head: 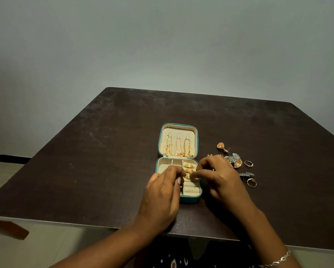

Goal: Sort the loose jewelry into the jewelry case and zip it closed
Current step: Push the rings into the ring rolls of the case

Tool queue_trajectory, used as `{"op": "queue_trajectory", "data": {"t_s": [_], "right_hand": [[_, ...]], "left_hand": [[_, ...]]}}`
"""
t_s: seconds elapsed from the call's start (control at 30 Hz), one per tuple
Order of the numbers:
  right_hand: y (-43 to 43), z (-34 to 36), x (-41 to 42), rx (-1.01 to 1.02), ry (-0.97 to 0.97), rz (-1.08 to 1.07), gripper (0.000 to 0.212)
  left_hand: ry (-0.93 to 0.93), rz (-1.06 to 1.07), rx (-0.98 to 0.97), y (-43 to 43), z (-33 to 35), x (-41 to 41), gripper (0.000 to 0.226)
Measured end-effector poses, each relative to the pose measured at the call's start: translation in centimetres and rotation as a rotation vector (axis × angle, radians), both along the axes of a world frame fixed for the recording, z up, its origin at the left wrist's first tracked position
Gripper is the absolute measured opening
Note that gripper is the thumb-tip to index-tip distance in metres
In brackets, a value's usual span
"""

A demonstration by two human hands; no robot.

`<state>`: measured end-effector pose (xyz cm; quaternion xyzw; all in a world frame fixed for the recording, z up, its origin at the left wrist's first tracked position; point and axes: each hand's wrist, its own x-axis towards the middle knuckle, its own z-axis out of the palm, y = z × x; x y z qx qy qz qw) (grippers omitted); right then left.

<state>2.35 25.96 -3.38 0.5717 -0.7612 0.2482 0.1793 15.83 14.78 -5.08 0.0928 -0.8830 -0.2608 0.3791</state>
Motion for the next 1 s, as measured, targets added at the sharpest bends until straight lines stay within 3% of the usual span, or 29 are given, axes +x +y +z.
{"op": "queue_trajectory", "data": {"t_s": [0.17,0.33,0.47,0.77,1.0], "right_hand": [[1.4,0.5,-0.2,-0.072,-0.213,-0.044,0.030],[6.1,0.5,-2.3,-0.252,-0.409,-0.324,0.022],[9.0,0.1,-3.4,-0.131,-0.526,-0.527,0.014],[8.5,-0.4,-3.4,0.006,-0.444,-0.607,0.011],[8.4,-0.4,-2.9,-0.108,-0.562,-0.535,0.022]], "left_hand": [[-0.002,0.004,-0.005,-0.1,0.0,0.0,0.013],[0.012,-0.007,-0.012,-0.2,-0.1,0.0,0.013],[0.006,-0.010,-0.016,-0.2,0.0,-0.1,0.013],[0.008,-0.005,-0.035,-0.3,-0.2,-0.2,0.013],[0.042,-0.006,-0.050,-0.2,-0.1,-0.2,0.009]]}}
